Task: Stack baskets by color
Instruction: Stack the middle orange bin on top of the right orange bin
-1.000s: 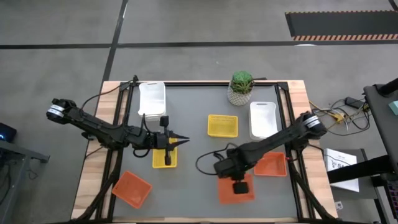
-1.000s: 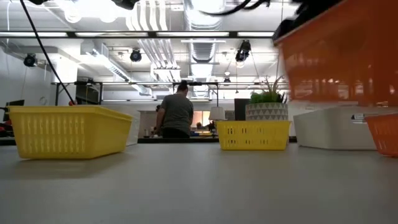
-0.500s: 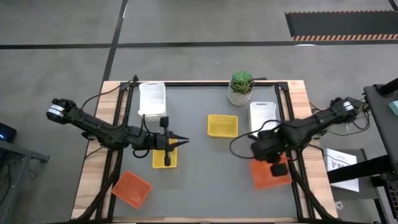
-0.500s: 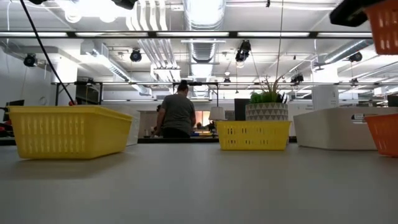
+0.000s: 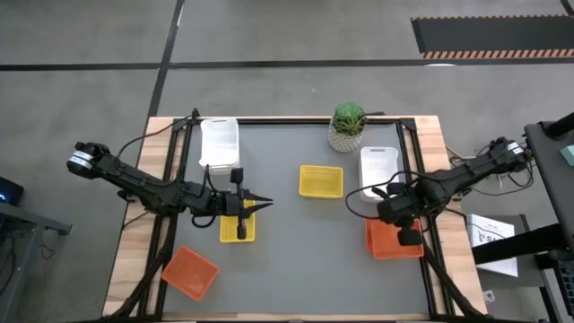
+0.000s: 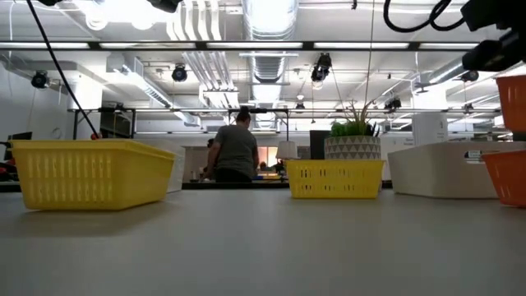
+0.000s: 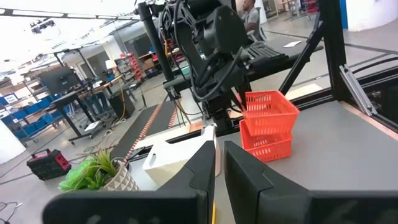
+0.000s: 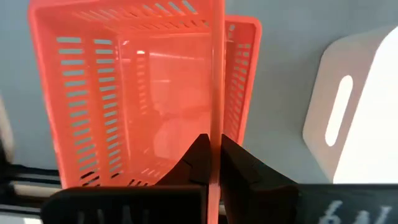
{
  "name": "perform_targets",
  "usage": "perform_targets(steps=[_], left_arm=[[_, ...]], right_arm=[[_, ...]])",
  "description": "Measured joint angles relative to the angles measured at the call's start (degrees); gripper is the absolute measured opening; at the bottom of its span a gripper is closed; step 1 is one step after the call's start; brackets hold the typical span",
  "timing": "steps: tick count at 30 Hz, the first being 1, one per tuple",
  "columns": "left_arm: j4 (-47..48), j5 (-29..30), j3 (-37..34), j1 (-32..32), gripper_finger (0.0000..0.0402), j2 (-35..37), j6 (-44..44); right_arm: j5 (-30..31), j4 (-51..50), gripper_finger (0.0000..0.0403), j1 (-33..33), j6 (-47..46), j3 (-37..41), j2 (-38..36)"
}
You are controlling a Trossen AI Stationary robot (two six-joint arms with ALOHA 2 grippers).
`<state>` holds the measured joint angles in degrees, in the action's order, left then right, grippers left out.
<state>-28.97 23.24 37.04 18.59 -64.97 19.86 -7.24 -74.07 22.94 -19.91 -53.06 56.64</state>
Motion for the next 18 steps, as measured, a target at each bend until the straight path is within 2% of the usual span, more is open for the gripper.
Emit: perform_targets(steps=[18], left_arm=[[-0.02, 0.0, 0.0, 0.0, 0.0017, -0.02, 0.02]], right_arm=[[2.14, 1.56, 0.0009, -0.96, 0.17, 0.86, 2.43]])
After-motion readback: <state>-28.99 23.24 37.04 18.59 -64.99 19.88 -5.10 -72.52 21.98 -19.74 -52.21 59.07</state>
